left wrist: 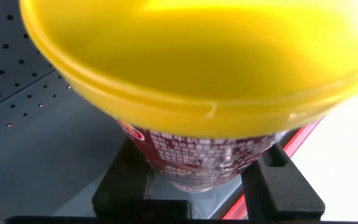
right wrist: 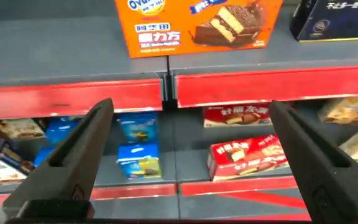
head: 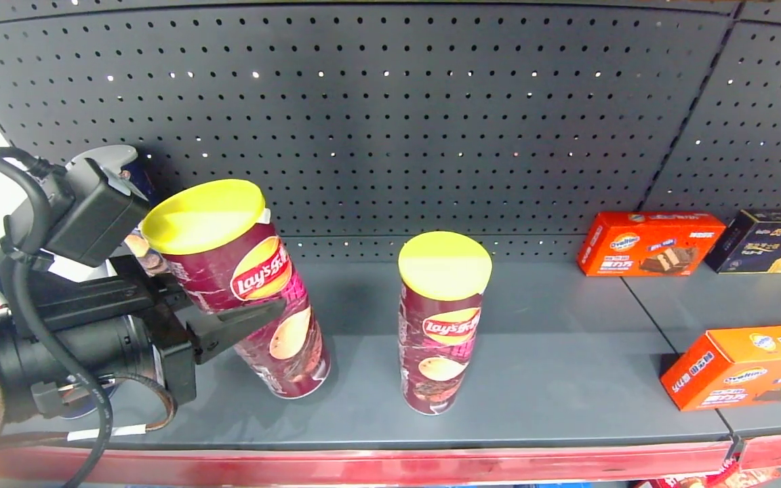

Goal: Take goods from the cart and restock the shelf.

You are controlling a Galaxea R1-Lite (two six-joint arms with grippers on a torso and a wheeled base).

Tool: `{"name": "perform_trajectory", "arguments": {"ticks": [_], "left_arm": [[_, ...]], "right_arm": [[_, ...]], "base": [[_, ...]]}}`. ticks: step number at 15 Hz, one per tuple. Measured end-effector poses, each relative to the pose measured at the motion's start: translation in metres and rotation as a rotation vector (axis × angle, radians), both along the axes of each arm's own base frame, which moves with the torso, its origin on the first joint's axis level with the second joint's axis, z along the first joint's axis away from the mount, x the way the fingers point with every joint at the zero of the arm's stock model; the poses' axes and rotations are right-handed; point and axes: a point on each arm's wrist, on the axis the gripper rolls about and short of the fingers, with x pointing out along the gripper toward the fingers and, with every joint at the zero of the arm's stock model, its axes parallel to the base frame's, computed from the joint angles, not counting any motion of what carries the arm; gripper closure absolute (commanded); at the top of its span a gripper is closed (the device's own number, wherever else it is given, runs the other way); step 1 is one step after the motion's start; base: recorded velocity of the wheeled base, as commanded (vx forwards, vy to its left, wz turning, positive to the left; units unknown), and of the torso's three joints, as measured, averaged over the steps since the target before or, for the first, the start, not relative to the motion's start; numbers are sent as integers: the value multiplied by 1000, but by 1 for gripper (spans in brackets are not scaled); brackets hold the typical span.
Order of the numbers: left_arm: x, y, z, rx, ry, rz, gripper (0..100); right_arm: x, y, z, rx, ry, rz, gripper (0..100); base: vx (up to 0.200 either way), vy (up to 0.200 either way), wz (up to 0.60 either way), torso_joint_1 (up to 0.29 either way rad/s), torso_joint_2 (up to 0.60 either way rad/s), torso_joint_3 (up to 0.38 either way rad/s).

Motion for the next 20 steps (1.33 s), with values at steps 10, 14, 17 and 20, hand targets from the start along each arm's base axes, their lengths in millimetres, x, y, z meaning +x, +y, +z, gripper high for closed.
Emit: {"name": "perform_trajectory", "arguments": {"ticks": [10,14,17,20], "left_arm": [[-3,2,7,-19,-11,-32,100],[-2,2,11,-5,22,-26,100],[14,-2,21,6,24,-12,100],[42,-9,29,31,0,-38,100]], "right_arm": [[-6,2,-5,-31,-57,65,0],[-6,2,-5,-31,-57,65,0],[-6,2,-5,-31,-57,66,0],[-6,2,-5,-31,-57,65,0]], "base": [[0,0,0,0,0,0],[0,0,0,0,0,0],[0,0,0,0,0,0],[0,0,0,0,0,0]]}}
